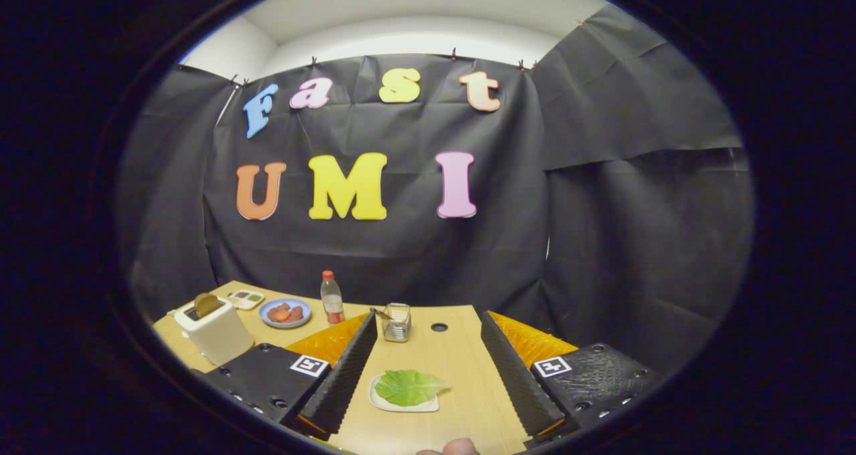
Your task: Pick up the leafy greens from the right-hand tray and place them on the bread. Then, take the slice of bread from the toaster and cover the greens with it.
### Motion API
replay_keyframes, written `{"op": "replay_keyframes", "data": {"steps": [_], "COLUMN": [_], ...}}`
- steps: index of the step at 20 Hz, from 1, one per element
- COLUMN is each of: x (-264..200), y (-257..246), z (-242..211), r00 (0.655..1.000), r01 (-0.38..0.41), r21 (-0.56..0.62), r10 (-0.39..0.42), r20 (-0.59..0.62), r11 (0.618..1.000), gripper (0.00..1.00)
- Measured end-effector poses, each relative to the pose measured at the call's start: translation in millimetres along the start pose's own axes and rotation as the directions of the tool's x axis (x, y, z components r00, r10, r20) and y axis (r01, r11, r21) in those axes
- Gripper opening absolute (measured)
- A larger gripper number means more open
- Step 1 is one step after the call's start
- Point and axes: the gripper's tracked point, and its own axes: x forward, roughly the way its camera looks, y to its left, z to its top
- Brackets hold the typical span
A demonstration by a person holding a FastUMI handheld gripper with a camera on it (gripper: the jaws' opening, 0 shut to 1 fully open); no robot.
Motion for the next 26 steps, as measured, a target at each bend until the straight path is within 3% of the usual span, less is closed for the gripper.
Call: {"op": "replay_keyframes", "data": {"steps": [5,12,20,26], "x": [75,167,196,197], "y": [-14,-20,-11,-10], "z": [-107,-213,-256,-247], "r00": [0.985,0.938,0.892,0.906], "r01": [-0.034,-0.044,-0.065,-0.036], "r21": [0.025,0.04,0.016,0.021], "r10": [0.038,0.055,0.065,0.042], "r20": [-0.171,-0.341,-0.448,-0.422], "r11": [0.999,0.998,0.998,0.999], "gripper": [0.95,0.96,0.96,0.43]}}
